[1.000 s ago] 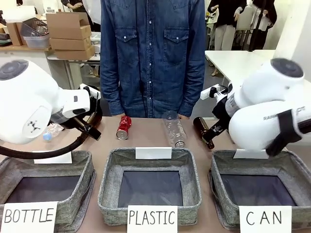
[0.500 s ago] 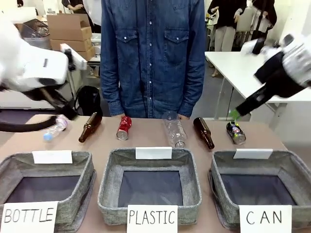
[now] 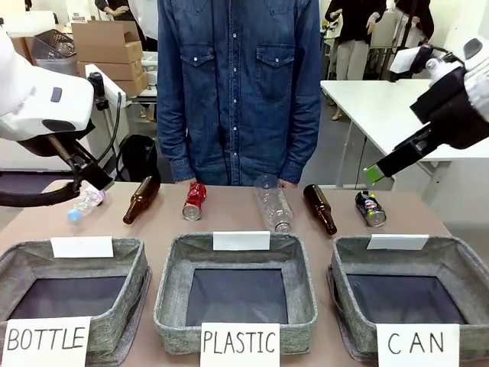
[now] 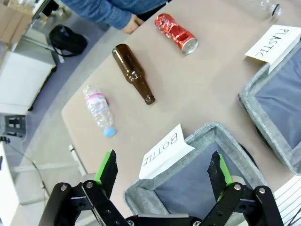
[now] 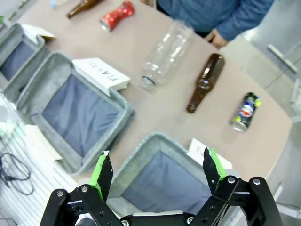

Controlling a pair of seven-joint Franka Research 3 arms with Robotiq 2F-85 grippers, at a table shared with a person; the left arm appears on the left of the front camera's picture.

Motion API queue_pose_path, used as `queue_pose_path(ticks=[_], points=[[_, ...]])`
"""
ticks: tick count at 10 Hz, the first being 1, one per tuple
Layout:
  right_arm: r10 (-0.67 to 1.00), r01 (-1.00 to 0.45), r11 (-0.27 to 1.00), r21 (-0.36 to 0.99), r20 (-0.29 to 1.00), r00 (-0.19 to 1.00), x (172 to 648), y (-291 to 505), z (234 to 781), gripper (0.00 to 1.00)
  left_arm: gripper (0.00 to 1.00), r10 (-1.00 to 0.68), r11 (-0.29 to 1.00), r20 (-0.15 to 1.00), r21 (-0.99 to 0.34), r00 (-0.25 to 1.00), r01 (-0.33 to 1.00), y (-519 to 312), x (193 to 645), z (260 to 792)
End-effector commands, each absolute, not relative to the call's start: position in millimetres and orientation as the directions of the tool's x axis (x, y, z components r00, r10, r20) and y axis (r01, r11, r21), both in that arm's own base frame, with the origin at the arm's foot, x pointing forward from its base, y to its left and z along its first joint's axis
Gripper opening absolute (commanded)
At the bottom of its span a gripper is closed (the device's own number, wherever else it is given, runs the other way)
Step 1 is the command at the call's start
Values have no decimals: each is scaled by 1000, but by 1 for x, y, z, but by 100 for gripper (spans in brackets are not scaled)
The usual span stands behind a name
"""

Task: Sort the can waste into the basket.
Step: Pick up the can waste from the table and place it in the right Fabric basket.

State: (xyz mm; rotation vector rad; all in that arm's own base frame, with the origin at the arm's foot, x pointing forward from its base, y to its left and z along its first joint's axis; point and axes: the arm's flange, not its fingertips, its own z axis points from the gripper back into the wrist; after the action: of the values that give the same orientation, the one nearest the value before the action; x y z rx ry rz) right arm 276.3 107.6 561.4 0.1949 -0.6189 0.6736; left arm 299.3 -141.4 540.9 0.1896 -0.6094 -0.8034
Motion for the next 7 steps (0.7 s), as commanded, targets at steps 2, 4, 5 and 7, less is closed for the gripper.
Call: queue_pose_path(ticks=[2,4,5,7], points=[[377,-604,759,242,594,711,297,95,550,100,100,-687,615,527,55,500,787,-87,296,551],[101,-492,713,500,621,777,288,34,549,100,100,-481,620,670,-196,565,760,-1,288,549],[-66,-412,662,626,596,800,285,-1,541,100,100,-302,587,766,-319,567,744,37,286,540],[-271,-292,602,743,534,801,282,-49,523,100,100,3,538,828,-474,561,697,78,292,513]])
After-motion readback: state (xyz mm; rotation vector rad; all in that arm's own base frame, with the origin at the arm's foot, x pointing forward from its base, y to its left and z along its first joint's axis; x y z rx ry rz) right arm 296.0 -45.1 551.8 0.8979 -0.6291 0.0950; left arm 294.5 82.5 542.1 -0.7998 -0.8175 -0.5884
